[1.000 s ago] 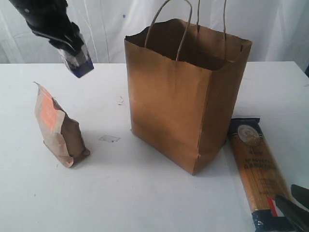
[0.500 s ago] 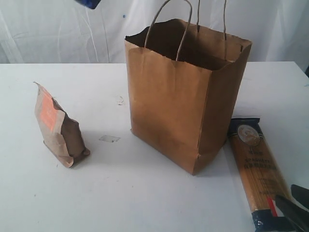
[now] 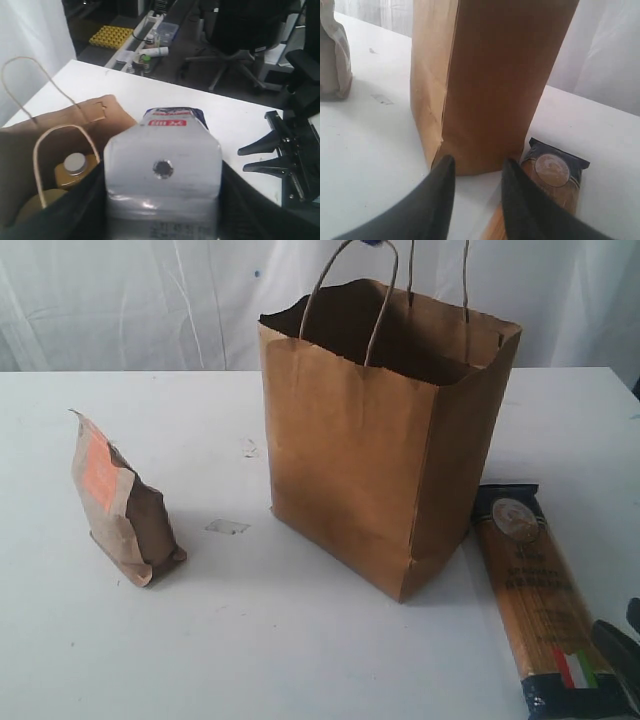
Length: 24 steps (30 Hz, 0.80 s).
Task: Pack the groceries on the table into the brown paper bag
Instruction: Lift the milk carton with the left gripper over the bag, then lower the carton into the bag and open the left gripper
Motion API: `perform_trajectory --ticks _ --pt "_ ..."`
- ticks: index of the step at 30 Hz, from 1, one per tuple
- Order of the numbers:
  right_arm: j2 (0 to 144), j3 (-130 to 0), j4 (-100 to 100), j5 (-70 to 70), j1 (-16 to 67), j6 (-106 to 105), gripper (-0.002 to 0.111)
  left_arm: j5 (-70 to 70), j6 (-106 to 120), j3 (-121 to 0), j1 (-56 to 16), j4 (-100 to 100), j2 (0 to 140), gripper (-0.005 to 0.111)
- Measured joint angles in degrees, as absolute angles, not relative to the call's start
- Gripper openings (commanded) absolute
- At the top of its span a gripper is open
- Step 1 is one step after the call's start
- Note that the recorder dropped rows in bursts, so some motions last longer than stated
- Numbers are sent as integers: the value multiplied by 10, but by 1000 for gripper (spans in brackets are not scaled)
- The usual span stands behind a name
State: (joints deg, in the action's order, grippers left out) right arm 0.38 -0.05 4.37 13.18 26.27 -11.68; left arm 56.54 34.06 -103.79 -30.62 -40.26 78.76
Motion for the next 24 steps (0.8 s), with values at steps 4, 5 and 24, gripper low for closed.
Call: perform_trajectory --ticks 4,5,24 --pt "4 -1 44 132 263 -117 31 530 340 -1038 -359 -380 828 0" --pt "4 -1 44 132 263 -117 31 517 340 -1038 -371 -372 839 0" --pt "4 -1 44 132 263 -117 31 308 333 -1035 -426 -229 969 0"
